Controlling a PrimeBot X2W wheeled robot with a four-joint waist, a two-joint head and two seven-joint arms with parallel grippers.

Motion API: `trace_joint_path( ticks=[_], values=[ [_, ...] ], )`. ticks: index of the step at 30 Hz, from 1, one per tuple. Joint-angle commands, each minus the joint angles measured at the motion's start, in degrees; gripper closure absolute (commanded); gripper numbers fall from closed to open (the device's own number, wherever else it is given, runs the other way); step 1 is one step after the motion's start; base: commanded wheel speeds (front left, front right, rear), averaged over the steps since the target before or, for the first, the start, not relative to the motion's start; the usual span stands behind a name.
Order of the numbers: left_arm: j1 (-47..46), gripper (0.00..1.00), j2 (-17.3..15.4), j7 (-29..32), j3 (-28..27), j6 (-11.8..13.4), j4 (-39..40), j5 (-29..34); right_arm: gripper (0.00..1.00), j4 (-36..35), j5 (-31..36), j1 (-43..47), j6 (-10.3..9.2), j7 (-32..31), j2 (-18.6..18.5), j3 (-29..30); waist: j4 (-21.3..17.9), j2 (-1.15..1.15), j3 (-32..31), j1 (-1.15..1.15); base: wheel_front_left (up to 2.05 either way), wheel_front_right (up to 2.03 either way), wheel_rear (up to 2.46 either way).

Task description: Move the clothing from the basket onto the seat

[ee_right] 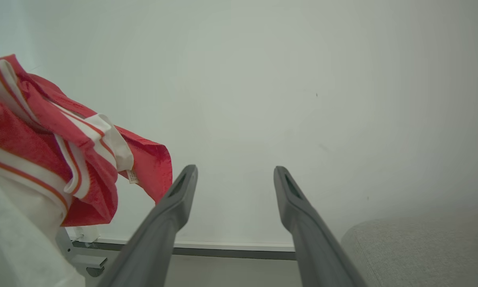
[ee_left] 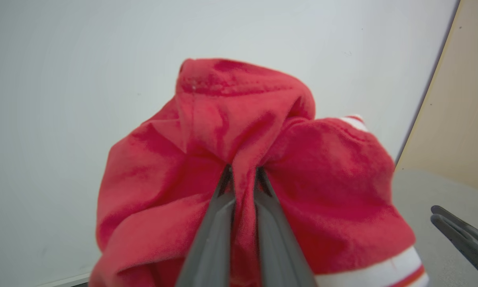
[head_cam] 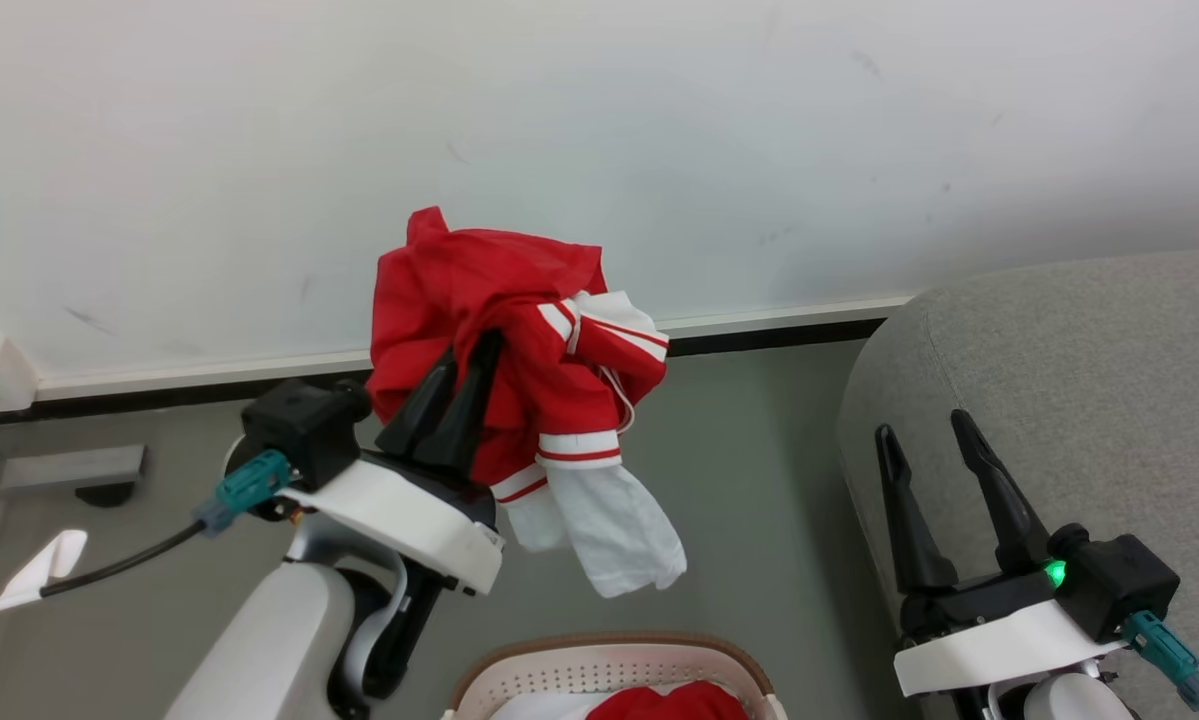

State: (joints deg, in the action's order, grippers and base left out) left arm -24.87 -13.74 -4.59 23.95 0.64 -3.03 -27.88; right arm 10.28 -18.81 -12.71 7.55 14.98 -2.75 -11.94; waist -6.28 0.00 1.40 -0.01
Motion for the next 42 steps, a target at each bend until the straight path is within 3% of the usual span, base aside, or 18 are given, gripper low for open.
trace_joint_path(
  ticks=[1,11,28,42],
  values=[
    [0.2,1.0,-0.4,0.3,-0.2,0.4,0.6,-0.6,0.0,-0.3,-0.5,0.1,-0.12,0.2,-0.1,-0.2,-0.1,0.0,0.2,0.01,0.0,0.0,0.0],
    [0.2,1.0,-1.0,0.9,-0.6,0.8,2.3,-1.2,0.0,-1.9,0.0,-1.3,-0.12,0.2,-0.2,-4.9,-0.3,0.0,2.2,0.01,0.0,0.0,0.0],
    [-1.5,1.0,-0.7,1.0,0.6,0.0,-0.7,-1.7,0.0,-3.1,-5.1,-5.1,-0.12,0.2,-6.7,-26.9,1.0,0.0,3.1,0.01,0.0,0.0,0.0],
    [0.1,1.0,2.1,1.7,5.1,-1.7,-2.2,-2.5,0.0,9.0,-3.9,-13.8,-0.12,0.2,-2.9,-31.1,5.1,0.0,1.4,0.01,0.0,0.0,0.0]
  ],
)
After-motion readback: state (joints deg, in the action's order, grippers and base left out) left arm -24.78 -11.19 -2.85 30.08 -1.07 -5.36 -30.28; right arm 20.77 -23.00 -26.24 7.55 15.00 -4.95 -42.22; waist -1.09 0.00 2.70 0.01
